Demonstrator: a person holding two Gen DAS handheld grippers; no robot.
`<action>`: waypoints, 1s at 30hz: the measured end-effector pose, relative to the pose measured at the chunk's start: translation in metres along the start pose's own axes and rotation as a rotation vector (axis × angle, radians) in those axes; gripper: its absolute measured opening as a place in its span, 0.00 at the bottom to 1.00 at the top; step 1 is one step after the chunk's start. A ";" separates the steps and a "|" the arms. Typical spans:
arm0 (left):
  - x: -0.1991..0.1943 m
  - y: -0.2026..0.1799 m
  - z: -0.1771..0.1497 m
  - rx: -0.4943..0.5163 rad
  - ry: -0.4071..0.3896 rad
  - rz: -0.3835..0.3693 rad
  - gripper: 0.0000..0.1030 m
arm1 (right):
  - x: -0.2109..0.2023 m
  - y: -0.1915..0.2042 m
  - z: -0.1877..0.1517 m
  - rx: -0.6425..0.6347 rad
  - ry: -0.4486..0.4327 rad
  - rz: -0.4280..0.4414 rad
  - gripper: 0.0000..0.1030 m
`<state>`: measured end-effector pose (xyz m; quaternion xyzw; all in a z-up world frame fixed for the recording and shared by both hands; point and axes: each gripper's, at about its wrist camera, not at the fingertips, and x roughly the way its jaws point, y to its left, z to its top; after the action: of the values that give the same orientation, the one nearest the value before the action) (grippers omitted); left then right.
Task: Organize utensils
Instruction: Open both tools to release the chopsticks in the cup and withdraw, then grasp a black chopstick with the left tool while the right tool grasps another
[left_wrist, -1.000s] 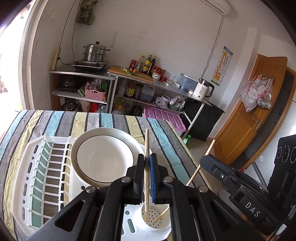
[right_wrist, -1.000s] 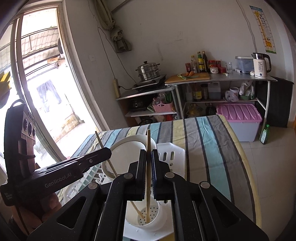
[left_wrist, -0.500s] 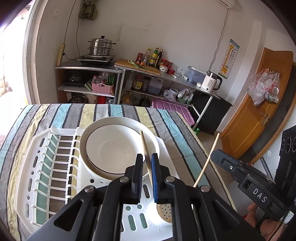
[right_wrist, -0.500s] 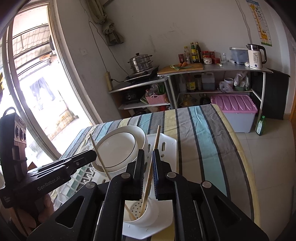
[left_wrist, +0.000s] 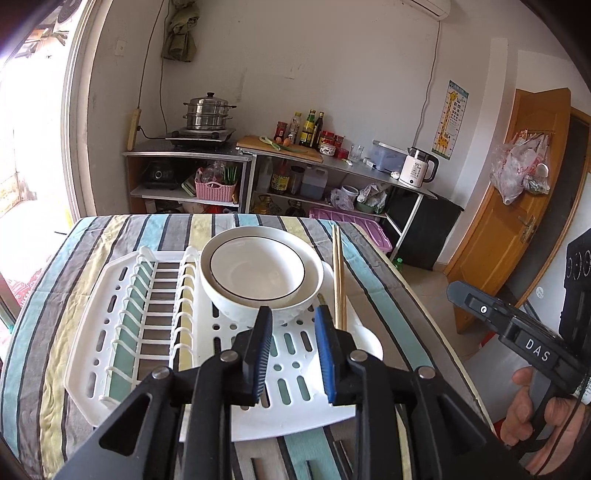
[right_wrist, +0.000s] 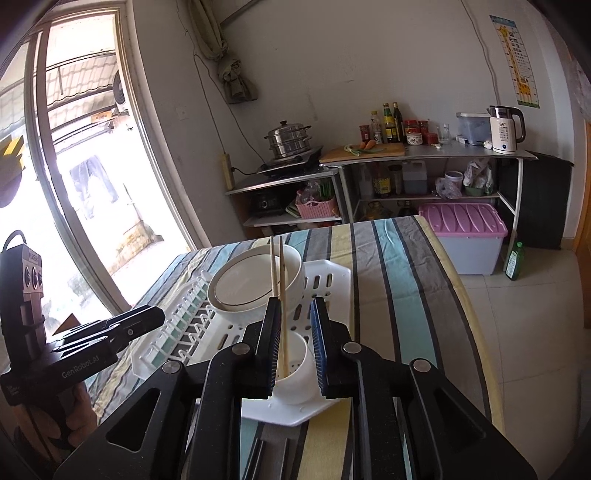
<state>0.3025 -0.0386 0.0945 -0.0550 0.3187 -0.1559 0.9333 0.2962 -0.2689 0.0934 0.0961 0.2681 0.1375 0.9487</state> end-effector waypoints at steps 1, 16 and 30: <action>-0.008 0.000 -0.005 0.008 -0.009 0.002 0.24 | -0.009 0.004 -0.006 -0.007 -0.009 0.009 0.16; -0.096 0.027 -0.125 0.008 0.009 0.048 0.24 | -0.073 0.057 -0.109 -0.085 0.055 0.089 0.16; -0.077 0.043 -0.152 -0.019 0.101 0.060 0.24 | -0.037 0.065 -0.130 -0.077 0.185 0.076 0.16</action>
<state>0.1624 0.0265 0.0100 -0.0466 0.3684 -0.1273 0.9197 0.1826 -0.2052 0.0185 0.0565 0.3453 0.1920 0.9169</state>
